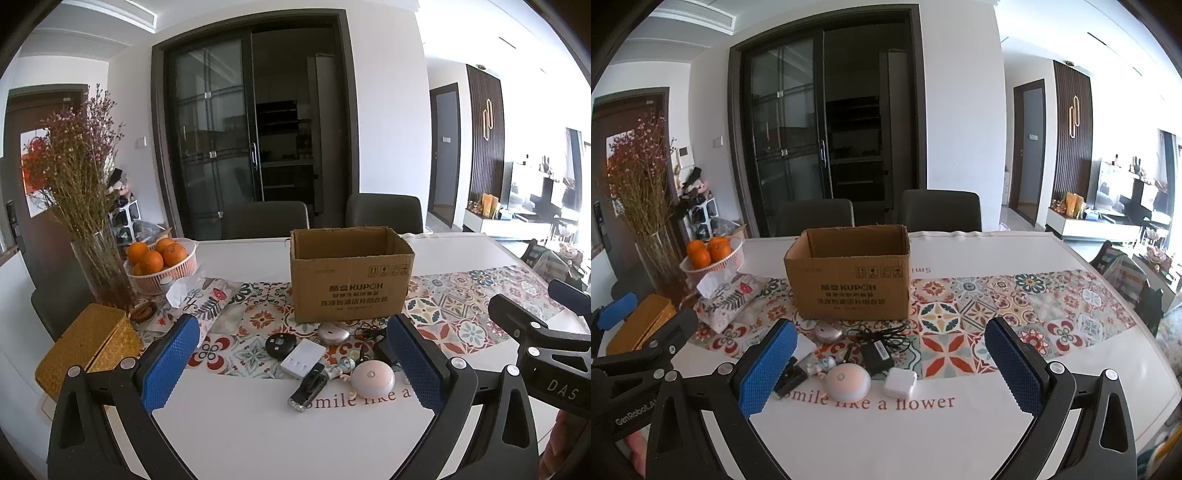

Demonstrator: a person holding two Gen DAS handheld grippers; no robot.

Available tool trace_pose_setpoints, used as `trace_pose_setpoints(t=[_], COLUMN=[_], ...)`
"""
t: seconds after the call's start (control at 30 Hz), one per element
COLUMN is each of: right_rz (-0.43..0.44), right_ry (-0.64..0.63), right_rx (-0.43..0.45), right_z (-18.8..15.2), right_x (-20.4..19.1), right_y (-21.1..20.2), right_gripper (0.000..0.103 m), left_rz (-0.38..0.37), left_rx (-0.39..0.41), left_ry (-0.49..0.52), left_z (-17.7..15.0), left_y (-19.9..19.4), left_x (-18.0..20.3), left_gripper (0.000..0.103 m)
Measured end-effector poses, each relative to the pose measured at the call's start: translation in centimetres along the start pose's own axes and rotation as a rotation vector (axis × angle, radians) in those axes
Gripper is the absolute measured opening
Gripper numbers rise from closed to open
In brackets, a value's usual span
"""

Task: Organize rigid objects

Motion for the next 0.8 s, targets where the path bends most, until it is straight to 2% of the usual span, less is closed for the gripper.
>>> trace_pose_setpoints(t=[0.8], right_rz=[0.0], right_ry=[0.001], right_rx=[0.002], right_z=[0.1], right_x=[-0.05], right_y=[0.07], right_gripper=[0.103], left_rz=[-0.006], left_rx=[0.007], left_ry=[0.003], left_z=[0.25], left_y=[-0.02], left_x=[0.21], left_gripper=[0.103])
Point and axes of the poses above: each gripper's, at about its wrist camera, not at the fingertips, and y roughly the way its jaws point, x to its right, z to its top, the point moved 9 cm from there along y, roughly the way its jaws point, and after that the axes turned 5 degrees about -y, right-handed, at the moved point
